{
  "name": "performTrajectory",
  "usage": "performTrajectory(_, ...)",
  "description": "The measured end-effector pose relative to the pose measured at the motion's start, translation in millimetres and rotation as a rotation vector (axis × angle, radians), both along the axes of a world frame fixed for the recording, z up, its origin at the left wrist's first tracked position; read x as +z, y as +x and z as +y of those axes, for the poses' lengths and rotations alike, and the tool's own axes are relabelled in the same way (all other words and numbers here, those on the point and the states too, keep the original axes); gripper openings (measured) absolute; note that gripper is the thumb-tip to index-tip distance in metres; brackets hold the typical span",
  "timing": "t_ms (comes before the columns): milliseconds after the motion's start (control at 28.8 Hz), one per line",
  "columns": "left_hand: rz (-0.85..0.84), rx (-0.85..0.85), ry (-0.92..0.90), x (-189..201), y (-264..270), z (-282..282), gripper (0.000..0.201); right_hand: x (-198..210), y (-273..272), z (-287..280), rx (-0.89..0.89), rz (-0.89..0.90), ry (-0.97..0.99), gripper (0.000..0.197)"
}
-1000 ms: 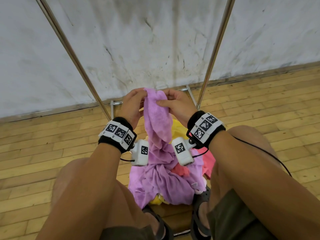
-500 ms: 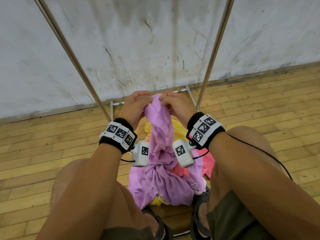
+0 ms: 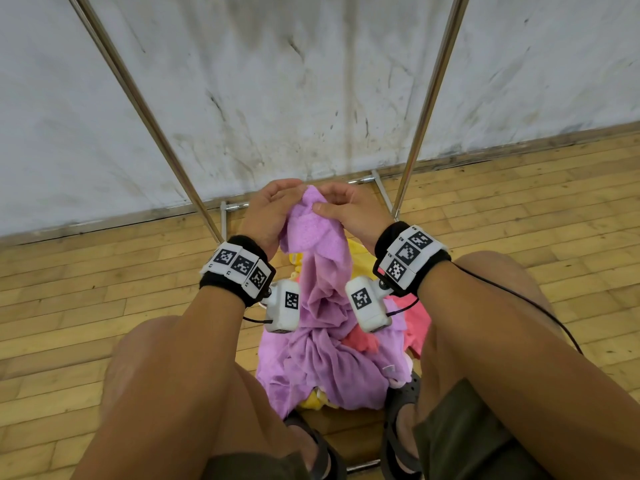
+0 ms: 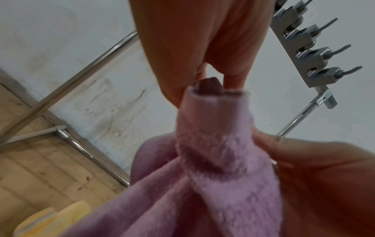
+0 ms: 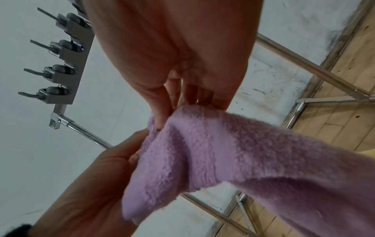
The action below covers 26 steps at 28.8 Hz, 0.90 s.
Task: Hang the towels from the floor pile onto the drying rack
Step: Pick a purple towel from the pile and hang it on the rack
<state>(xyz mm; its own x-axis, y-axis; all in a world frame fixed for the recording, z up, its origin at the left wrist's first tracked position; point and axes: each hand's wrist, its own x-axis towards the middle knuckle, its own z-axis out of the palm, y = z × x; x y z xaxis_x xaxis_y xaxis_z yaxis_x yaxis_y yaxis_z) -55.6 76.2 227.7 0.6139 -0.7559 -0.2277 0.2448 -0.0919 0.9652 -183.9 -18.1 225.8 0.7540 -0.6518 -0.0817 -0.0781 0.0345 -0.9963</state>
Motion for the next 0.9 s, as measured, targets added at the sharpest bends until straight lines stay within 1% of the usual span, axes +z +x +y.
performTrajectory(104,0.009,0.029,-0.06,1.2,2.5,-1.6,0.019,-4.1,1.0,-3.6,-0.031,0.059,-0.032,0.019)
performTrajectory(174,-0.006,0.043,-0.061,0.3,4.0,-1.6,0.022,-4.9,1.0,-4.9,-0.04,0.082,-0.028,0.023)
performTrajectory(312,-0.061,0.054,-0.041,-2.9,6.0,-1.7,0.031,-7.2,1.7,-5.5,0.021,0.122,-0.013,0.028)
performTrajectory(521,-0.095,-0.029,0.034,-7.0,6.6,-1.4,0.047,-4.2,1.0,-5.1,-0.047,0.03,-0.034,0.027)
performTrajectory(764,-0.181,-0.028,0.106,-11.2,9.7,-1.6,0.048,-2.0,-2.8,-10.7,0.032,0.055,-0.002,0.028)
performTrajectory(903,-0.179,-0.148,0.086,-13.4,3.1,-0.5,0.033,2.1,-4.8,-11.8,0.035,-0.009,0.004,0.027)
